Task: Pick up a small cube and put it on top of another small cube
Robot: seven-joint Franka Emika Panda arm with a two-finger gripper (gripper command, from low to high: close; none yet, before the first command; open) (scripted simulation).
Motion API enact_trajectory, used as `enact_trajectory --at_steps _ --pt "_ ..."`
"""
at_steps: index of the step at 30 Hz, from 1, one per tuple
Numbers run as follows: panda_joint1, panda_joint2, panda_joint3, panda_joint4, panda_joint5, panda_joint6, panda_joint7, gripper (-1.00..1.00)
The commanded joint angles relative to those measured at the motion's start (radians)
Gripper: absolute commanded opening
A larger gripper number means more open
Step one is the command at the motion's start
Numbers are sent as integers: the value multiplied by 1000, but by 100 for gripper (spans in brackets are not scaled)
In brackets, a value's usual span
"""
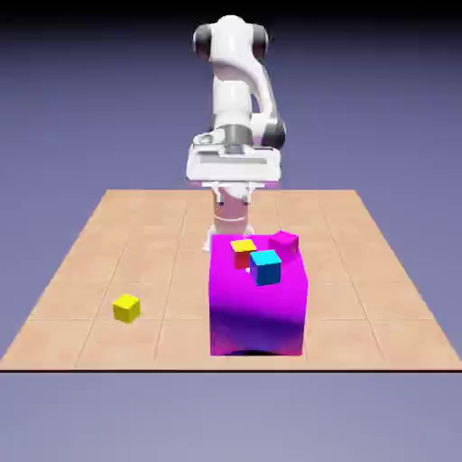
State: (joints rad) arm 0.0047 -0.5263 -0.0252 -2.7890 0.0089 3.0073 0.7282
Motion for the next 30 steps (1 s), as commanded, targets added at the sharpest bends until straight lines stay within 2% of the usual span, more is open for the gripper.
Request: enact_trajectory --at_steps 1,23,29,30 --pt "-6 36 -21 17 7 -25 -11 0" --pt "-139 831 -478 400 170 -564 -244 0" --pt "-221 999 -370 401 293 -408 -328 0" --pt "-221 999 -370 401 293 -408 -328 -100"
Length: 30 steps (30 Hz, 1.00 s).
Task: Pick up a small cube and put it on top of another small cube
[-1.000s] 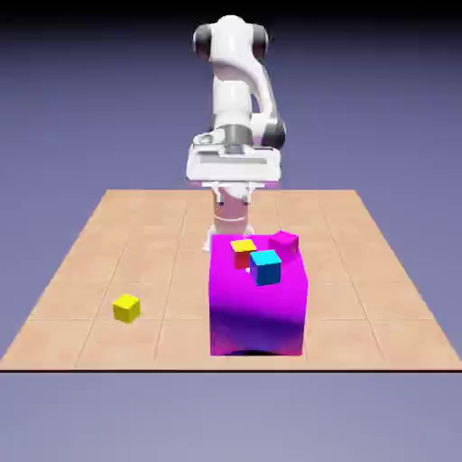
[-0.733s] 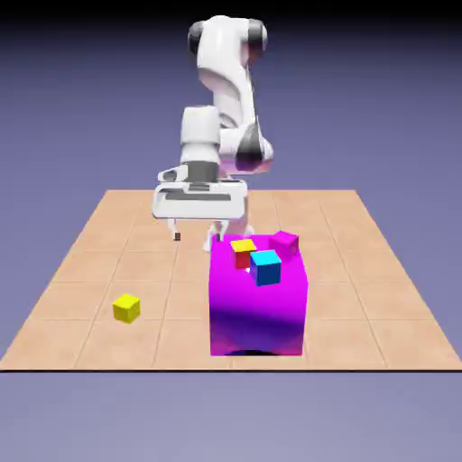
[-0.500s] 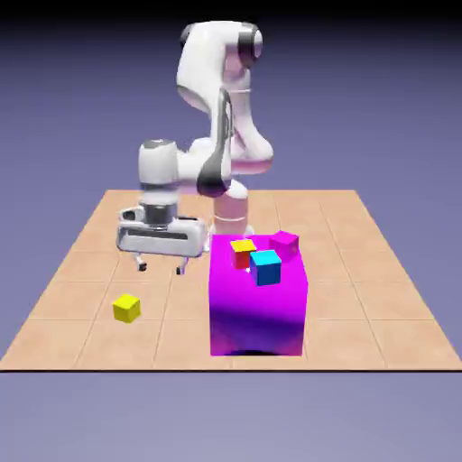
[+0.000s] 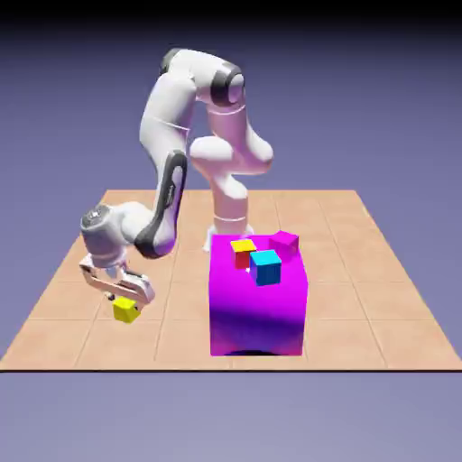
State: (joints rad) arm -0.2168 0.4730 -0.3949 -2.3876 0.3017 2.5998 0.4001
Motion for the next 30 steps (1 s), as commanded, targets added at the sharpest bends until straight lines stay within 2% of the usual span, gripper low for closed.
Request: enact_trajectory --at_steps 1,6,21,23,28,29,30 --pt "0 0 0 0 0 0 0 -100" --pt "92 -181 -100 2 -131 -171 80 -100" --pt "473 -725 272 142 -444 -784 -126 -100" --pt "476 -728 274 143 -446 -788 -127 -100" --pt "467 -689 261 -1 -458 -604 -120 -100" --pt "467 -689 261 -1 -458 -604 -120 100" --pt "467 -689 261 -1 -458 -604 -120 100"
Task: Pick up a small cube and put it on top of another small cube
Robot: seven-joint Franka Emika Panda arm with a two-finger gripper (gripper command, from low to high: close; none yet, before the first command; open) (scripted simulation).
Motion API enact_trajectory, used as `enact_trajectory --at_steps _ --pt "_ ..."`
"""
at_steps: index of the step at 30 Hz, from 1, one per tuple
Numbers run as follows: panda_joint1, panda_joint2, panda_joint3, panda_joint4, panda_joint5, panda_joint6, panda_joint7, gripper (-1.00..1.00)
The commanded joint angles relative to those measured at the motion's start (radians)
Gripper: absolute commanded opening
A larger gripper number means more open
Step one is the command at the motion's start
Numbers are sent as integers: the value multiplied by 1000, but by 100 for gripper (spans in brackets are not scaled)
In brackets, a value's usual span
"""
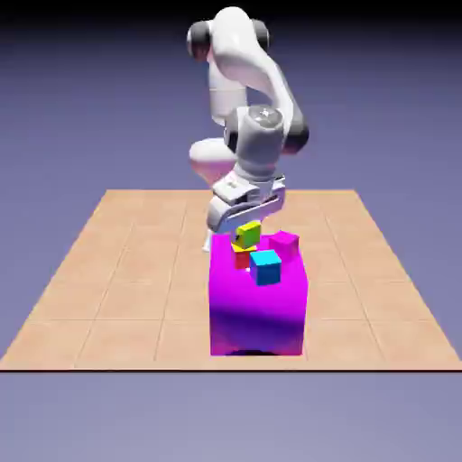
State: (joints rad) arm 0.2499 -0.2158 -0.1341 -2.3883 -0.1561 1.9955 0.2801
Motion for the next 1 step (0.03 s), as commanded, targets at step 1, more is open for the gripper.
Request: enact_trajectory --at_steps 1 --pt "2 -9 3 34 3 -43 -2 100"
